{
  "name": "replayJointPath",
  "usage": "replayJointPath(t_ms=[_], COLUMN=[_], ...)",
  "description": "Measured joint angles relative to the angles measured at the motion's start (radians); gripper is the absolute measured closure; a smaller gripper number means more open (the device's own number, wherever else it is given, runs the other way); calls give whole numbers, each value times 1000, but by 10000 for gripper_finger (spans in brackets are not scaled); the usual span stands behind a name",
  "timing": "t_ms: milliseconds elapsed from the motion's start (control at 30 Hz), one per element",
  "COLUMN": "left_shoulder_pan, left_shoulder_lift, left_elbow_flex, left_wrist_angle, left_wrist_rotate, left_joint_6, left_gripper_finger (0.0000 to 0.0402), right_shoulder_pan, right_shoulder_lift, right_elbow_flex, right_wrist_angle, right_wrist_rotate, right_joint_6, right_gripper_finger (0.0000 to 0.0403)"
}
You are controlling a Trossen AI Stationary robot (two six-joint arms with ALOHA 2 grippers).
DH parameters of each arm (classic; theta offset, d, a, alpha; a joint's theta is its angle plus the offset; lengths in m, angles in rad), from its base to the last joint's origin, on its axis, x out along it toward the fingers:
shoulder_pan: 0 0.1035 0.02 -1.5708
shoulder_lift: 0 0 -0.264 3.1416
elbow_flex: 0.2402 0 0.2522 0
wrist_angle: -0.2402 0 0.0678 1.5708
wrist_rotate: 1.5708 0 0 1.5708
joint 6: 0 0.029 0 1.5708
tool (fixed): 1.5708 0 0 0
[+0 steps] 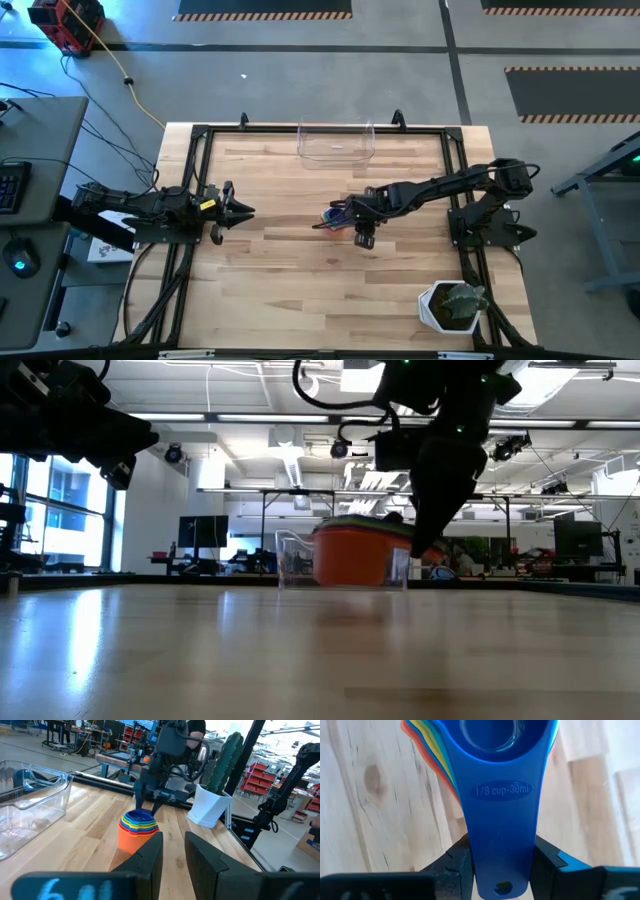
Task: Nest measuring cups in basket
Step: Put the nested measuring cups into the transparent bin
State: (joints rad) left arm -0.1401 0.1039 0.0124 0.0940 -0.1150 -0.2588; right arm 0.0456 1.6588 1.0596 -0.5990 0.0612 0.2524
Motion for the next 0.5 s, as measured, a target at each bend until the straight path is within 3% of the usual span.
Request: replayJointPath(t_ms=[500], left_shoulder_pan=[0], left_shoulder_lift=[0], left_elbow_flex=[0], left_wrist_angle=[0], left_wrist_rotate=[0], left_joint_6=[0], left_gripper_finger=[330], right_shoulder_pan=[-123], right_shoulder_lift=[0], right_elbow_flex=[173], right_wrist_angle=[-70], right_wrist_rotate=[21], right_joint_6=[-193], right_gripper_finger=[285])
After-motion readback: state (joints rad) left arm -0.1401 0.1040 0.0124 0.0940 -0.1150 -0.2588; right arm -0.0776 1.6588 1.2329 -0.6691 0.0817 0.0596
